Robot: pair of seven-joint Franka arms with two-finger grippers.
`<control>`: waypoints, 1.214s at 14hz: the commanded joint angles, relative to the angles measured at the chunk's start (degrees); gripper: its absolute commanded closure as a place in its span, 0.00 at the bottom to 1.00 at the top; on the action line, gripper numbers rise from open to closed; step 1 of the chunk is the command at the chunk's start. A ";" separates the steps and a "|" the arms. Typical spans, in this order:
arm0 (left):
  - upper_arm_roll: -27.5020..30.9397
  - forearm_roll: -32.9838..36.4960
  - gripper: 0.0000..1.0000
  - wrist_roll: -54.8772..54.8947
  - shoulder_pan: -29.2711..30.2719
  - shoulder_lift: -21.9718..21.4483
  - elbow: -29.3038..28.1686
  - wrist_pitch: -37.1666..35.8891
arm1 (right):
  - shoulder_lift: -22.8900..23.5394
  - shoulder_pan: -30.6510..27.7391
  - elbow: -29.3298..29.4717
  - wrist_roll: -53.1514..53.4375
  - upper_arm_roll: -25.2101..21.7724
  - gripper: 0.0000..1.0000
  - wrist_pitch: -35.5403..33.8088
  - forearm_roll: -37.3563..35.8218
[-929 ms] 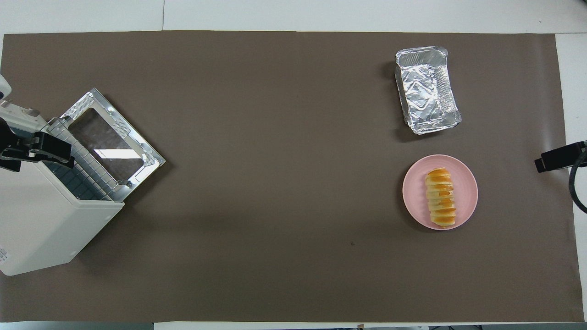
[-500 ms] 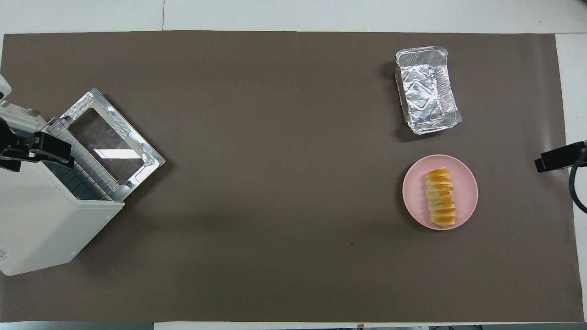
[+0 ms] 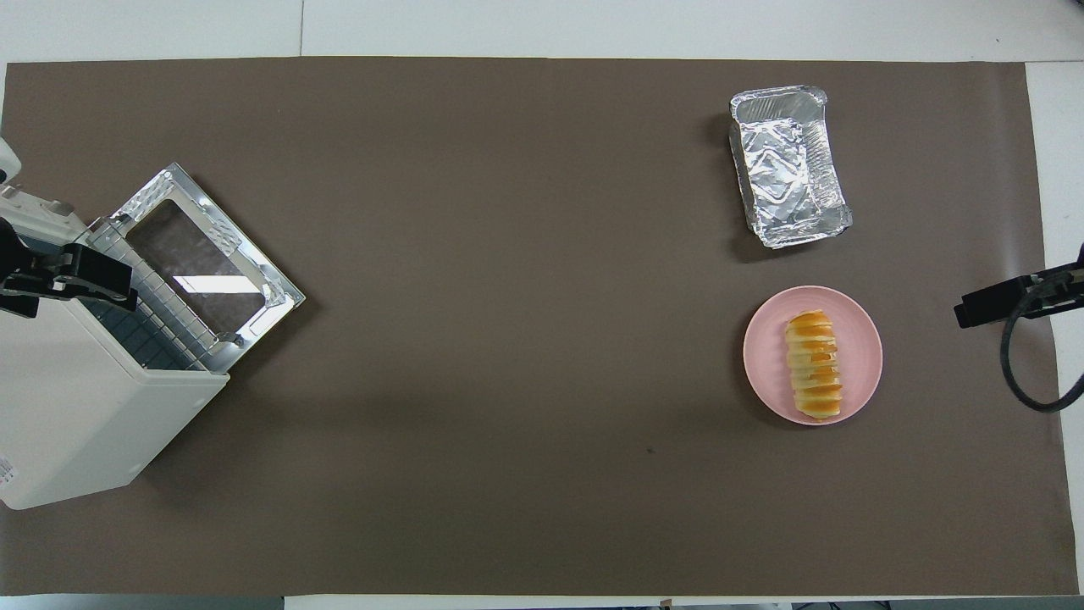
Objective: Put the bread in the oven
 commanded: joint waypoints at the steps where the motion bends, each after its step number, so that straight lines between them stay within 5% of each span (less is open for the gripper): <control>1: -0.04 -0.52 0.00 0.37 0.48 -1.58 -1.37 0.25 | -7.26 0.96 -16.41 -0.67 0.18 0.00 10.54 0.49; 12: -0.04 -0.52 0.00 0.37 0.48 -1.58 -1.37 0.25 | 5.47 3.68 -30.24 1.44 0.27 0.00 40.86 1.20; 17: -0.04 -0.52 0.00 0.37 0.48 -1.58 -1.37 0.25 | 7.33 5.09 -34.46 1.71 0.27 0.00 49.49 1.20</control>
